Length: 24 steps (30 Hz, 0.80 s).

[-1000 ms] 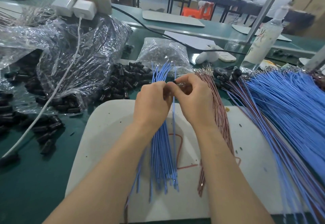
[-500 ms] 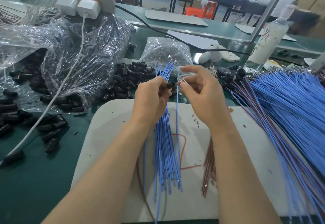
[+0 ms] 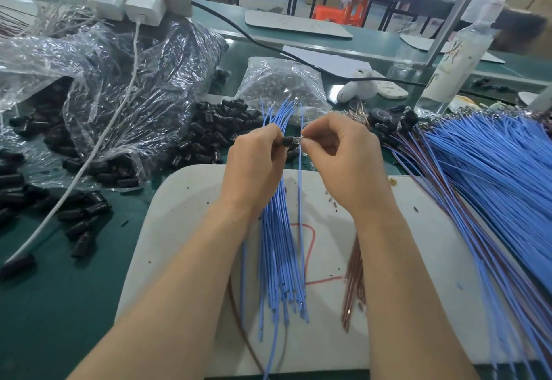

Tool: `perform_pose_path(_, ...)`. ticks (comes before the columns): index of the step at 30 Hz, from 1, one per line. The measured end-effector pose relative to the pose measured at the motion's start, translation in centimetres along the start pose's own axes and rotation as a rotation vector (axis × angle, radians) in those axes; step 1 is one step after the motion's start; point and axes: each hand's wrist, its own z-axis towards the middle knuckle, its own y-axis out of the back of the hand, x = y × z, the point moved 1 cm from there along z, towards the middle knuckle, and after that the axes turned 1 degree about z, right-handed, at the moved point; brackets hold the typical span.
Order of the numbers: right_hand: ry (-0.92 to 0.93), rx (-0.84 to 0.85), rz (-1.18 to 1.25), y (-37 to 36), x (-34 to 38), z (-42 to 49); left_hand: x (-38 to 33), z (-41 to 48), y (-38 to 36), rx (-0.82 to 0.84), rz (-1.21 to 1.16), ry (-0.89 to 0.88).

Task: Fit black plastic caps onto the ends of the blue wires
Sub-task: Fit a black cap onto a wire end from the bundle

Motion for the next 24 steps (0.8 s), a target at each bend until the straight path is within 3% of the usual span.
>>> perform_pose_path(7,-0.015,-0.009,-0.085,-0.1,-0.5,0.1,-0.2,-0.1,-0.1,0.009,0.17,-0.043)
perform_pose_path(13,-0.094,0.015,0.022,0.6,-2.2,0.6,-0.1,0.0,0.3,0.234,-0.081,-0.065)
perform_pose_path(18,-0.138,0.133,0.157,1.0,-3.1,0.7,0.1,0.0,0.3,0.271,-0.094,-0.074)
perform_pose_path(24,-0.182,0.143,0.297,0.5,-3.3,0.5,-0.1,0.0,0.5,0.282,-0.124,-0.038)
